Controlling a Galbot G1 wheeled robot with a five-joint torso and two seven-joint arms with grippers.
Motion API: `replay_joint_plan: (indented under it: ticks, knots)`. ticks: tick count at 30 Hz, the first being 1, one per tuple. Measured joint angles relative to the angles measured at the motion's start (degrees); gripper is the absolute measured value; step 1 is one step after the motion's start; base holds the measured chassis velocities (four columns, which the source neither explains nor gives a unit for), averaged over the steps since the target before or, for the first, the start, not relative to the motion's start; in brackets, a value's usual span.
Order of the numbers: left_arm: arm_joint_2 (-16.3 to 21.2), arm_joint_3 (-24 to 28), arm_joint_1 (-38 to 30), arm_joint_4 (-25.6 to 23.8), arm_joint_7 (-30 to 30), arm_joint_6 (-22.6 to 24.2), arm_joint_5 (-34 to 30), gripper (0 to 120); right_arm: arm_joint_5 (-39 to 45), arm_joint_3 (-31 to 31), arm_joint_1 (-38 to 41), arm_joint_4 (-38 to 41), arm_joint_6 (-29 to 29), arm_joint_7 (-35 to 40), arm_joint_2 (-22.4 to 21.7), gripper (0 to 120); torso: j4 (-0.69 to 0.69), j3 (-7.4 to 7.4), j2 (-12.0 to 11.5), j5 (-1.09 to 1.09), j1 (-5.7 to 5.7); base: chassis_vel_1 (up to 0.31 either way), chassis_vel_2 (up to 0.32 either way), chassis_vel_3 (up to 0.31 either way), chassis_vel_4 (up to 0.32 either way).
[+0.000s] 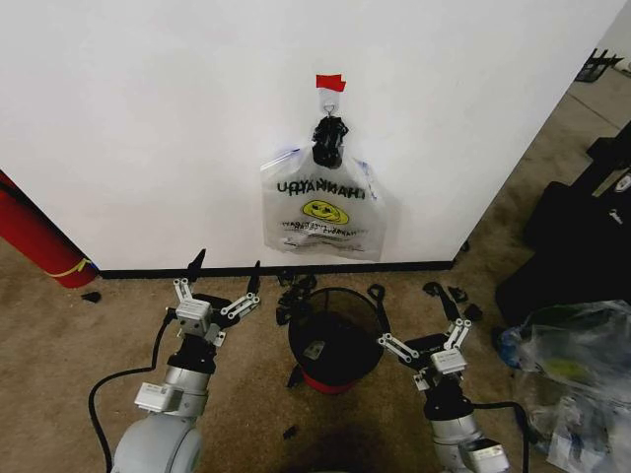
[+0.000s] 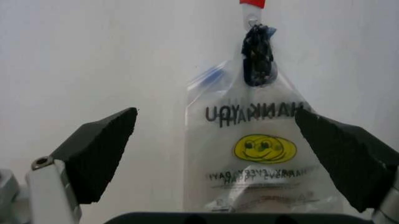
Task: Pick up the garbage bag from the wall and place it over the trash bin.
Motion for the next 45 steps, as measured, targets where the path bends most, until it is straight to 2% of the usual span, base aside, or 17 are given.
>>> replay_joint_plan:
  ticks: [14, 26, 36, 45]
  knots:
    - [-0.8, 1.3, -0.1, -0.2, 0.0, -0.1, 1.6, 100, -0.3, 0.7, -0.4, 0.2, 1.2, 1.5, -0.4, 100, 0.00, 0.00, 0.0, -0.01, 0.00, 0.000, 0.000, 0.000, 0.000]
    - [-0.2, 0.9, -0.9, 1.1, 0.0, -0.2, 1.5, 100, -0.5, -1.0, 5.1, -2.8, -0.8, 1.3, 0.6, 100, 0.00, 0.00, 0.0, -0.01, 0.00, 0.000, 0.000, 0.000, 0.000]
    - [0.3, 0.8, -2.9, 3.1, 0.0, 0.0, 0.9, 100, -1.0, -1.5, 6.1, -3.6, -1.3, 1.0, 0.7, 100, 0.00, 0.00, 0.0, -0.01, 0.00, 0.000, 0.000, 0.000, 0.000]
    - [0.7, 1.8, -4.6, 4.2, 0.0, 0.8, -0.4, 100, -1.8, 0.0, 4.5, -3.0, -1.2, -3.4, 1.7, 100, -0.01, 0.00, 0.0, -0.01, 0.00, 0.000, 0.000, 0.000, 0.000]
